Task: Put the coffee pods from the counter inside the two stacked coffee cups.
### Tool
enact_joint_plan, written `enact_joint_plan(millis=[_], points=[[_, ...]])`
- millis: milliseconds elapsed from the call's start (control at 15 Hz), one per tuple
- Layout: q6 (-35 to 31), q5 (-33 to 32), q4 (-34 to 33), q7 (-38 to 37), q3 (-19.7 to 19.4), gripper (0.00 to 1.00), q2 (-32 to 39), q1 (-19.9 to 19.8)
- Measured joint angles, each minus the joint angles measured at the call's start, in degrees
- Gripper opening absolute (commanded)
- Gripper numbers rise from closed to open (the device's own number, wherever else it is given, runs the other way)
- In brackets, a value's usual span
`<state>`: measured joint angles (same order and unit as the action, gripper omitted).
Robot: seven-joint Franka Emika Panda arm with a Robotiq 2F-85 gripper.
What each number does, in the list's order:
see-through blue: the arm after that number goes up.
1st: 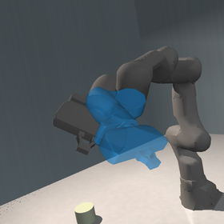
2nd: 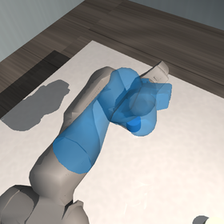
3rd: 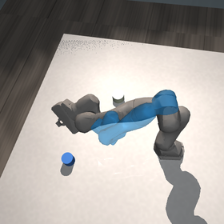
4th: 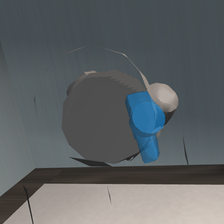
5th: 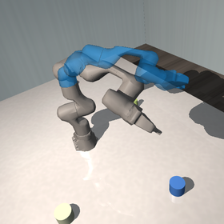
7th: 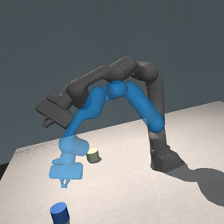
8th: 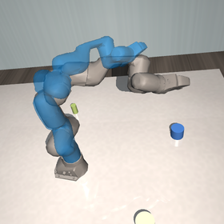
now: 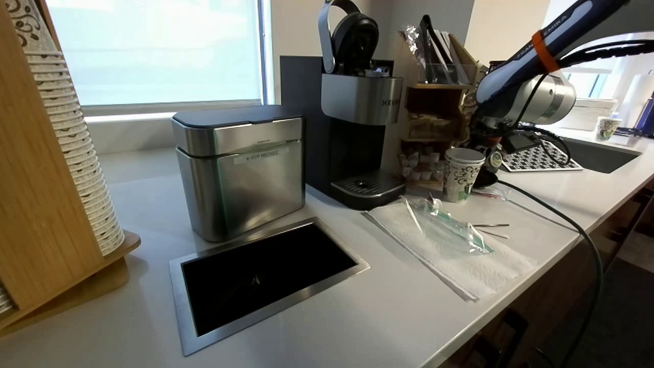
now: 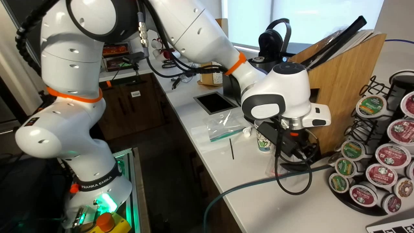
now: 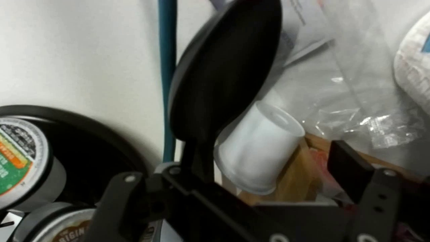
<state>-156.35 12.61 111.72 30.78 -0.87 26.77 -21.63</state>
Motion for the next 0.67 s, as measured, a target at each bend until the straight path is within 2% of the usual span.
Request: enact_joint_plan(millis=[67,200,333,667], points=[[0.00,-0.44,-0.17,-0.27,0.00,0.71,0.27,-0.01],[0.00,-0.72,-0.50,-0.42,0.00,0.53,0.68,-0.05],[0.20,-0.74,-0.59,-0.49,0.06,0.42,0.75,-0.08],[0.21,-0.74,-0.63,-2.90,-0.16,0.38,0.66,-0.48]])
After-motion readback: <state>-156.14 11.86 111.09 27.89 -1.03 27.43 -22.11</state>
